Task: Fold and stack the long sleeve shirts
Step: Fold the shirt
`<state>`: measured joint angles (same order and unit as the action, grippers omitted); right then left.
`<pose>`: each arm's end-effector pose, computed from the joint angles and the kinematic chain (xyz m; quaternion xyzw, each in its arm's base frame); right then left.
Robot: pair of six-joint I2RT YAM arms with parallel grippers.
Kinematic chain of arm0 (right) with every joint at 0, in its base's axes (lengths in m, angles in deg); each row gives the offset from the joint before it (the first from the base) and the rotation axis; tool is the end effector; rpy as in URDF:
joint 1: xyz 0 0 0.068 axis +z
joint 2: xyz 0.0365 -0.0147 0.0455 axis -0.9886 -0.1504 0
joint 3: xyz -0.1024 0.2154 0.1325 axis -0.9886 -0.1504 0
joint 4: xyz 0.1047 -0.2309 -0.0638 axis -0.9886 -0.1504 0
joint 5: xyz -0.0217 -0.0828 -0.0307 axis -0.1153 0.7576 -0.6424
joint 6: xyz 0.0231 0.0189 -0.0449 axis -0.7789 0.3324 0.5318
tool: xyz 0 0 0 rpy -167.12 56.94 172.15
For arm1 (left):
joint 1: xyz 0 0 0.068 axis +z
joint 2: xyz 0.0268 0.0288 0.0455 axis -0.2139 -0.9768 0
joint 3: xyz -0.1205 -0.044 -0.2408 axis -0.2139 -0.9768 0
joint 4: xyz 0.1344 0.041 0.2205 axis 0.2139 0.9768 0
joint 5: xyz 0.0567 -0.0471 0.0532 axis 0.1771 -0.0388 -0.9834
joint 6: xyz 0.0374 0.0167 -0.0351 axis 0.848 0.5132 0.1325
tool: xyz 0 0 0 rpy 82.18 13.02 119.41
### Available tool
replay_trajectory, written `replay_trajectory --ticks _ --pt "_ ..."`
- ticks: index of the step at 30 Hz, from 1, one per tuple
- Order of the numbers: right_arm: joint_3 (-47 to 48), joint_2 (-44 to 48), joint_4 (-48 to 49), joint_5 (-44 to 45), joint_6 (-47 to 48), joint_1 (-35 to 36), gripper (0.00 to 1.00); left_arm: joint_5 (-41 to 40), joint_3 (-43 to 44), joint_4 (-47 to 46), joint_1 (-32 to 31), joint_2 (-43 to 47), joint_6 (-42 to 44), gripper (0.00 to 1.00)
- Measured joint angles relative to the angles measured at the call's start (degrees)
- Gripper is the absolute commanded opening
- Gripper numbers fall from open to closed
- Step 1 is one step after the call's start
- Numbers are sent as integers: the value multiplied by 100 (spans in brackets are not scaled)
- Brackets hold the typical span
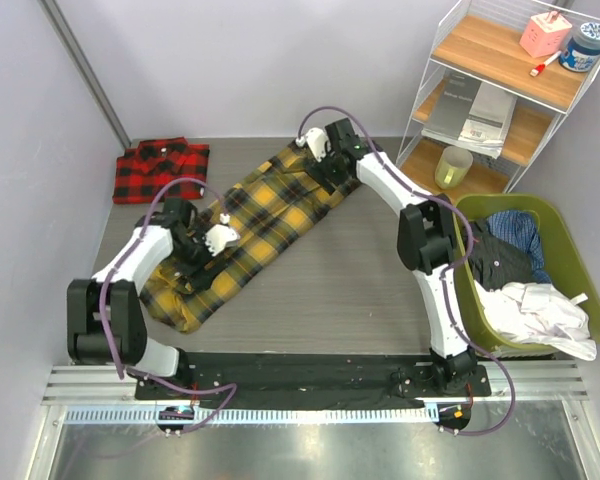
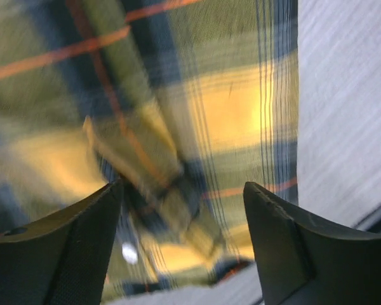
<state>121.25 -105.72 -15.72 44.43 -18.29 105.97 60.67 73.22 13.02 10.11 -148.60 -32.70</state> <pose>0.4830 0.2224 0.2171 -0.4402 0.8308 -0.0045 0.3404 0.2532 -0.0207 0.2069 0.4573 0.8700 -0.0954 0.1576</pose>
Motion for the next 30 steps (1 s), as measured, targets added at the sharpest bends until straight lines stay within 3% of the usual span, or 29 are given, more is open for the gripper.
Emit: replay_trajectory --ticks 4,7,12,15,18,23,27,30 --pt "-225 800 -4 -160 -251 0 85 -240 -13 -374 -348 -542 -129 61" --pt "-221 1270 -55 -413 -538 -52 85 -466 -4 -435 -481 -1051 -63 56" --pt "-138 1707 -516 -1165 -1097 -254 85 -1019 24 -457 -911 -1143 -31 48" --pt "-538 2013 -737 -1534 -1268 -494 85 -1235 61 -400 -1377 -1200 -260 48" --pt "-933 2256 -1012 -1766 -1316 -800 83 -1187 339 -140 -2315 -1403 -785 49" --pt "-1051 2291 -1401 -1987 -1346 -1270 80 -328 1722 13 -3995 -2369 -2186 57" --pt "-1121 2291 -1497 -2085 -1305 -1464 75 455 2653 -90 -4697 -2752 -3023 66" --pt "-1311 2291 -1519 -2232 -1235 -1416 73 1082 2708 -63 -4732 -2393 -3261 70"
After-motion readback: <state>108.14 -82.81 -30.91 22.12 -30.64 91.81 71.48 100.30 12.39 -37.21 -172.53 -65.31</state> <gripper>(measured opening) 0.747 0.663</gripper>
